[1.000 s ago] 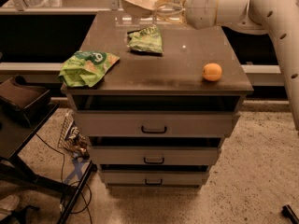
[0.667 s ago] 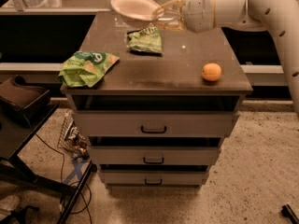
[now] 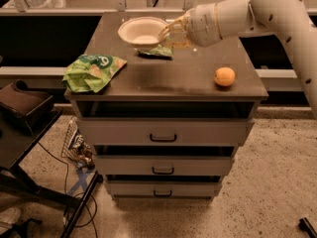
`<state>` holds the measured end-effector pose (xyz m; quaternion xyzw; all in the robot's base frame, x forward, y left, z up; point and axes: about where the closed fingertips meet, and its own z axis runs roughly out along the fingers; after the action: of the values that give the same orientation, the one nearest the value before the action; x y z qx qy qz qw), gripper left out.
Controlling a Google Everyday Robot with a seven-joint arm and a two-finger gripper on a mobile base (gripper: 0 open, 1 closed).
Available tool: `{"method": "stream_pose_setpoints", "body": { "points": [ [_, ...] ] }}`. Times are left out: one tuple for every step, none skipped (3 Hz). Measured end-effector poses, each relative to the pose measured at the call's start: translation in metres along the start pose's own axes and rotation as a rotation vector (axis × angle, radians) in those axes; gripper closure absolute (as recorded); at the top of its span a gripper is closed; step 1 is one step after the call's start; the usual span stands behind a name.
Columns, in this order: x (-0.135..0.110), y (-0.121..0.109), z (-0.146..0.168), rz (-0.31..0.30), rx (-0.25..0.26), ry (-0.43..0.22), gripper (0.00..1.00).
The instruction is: Move paper bowl near green rice chip bag
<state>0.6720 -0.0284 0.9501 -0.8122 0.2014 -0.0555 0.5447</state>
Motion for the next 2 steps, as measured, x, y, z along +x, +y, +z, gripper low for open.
{"method": "stream_pose_setpoints", "body": {
  "points": [
    [0.0,0.0,0.0,0.0,0.0,0.0,1.0],
    [-0.003,0.007,0.011,0.021,-0.021,-0.011,1.0]
  ]
}}
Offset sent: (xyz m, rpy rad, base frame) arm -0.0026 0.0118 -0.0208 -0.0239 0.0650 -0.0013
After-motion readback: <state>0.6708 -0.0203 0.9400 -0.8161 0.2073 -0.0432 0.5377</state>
